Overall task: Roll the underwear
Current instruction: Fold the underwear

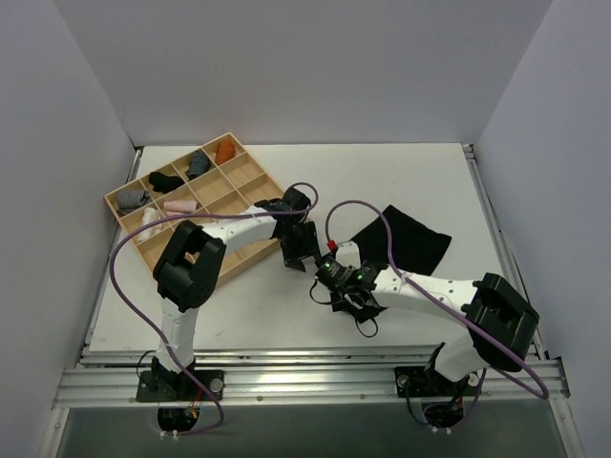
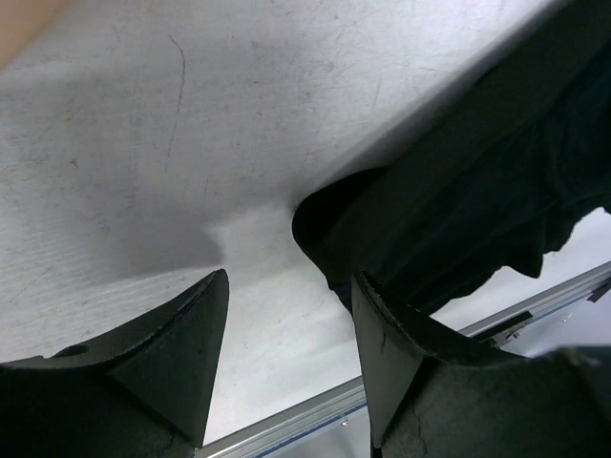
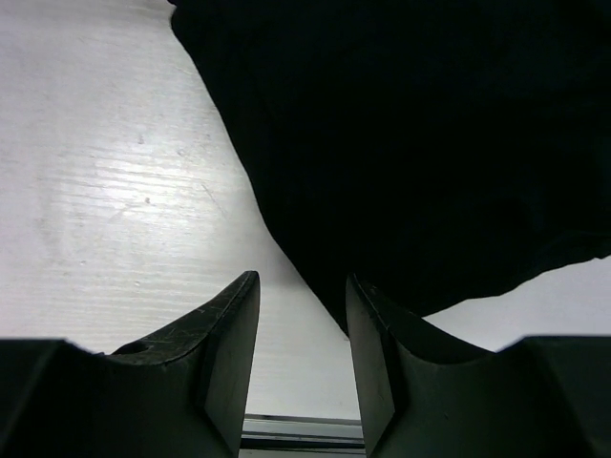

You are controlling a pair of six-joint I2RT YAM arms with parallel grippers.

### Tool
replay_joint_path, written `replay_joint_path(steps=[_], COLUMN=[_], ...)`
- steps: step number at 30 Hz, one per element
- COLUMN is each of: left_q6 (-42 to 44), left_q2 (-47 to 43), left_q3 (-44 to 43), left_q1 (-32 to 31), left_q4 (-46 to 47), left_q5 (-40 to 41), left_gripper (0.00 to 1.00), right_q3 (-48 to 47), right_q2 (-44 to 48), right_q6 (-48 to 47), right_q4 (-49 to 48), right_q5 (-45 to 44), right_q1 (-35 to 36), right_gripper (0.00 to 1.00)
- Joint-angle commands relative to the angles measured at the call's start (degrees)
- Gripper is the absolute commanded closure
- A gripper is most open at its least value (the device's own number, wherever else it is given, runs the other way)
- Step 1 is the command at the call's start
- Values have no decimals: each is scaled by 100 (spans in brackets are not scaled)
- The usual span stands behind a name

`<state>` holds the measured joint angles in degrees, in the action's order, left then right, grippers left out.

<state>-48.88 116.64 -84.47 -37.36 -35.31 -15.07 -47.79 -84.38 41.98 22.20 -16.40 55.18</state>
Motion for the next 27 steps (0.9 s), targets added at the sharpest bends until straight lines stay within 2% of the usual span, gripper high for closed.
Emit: replay_joint_path(steps=[1,22,27], left_q6=[-147,-376,-376], left_q2=[122,359,403], left_q3=[-176,-61,-61], left_q1=[-87,-148,-148], left_q4=[235,472,455], left_q5=[-5,39,48], left_gripper=[37,46,56], right_q3=[147,815,876], right_q2=[211,194,10], right_q6=[39,311,311], right_q4=[364,171,48], right_q5=[-293,102,129], right_q1=[19,151,160], right_gripper=[63,65,67])
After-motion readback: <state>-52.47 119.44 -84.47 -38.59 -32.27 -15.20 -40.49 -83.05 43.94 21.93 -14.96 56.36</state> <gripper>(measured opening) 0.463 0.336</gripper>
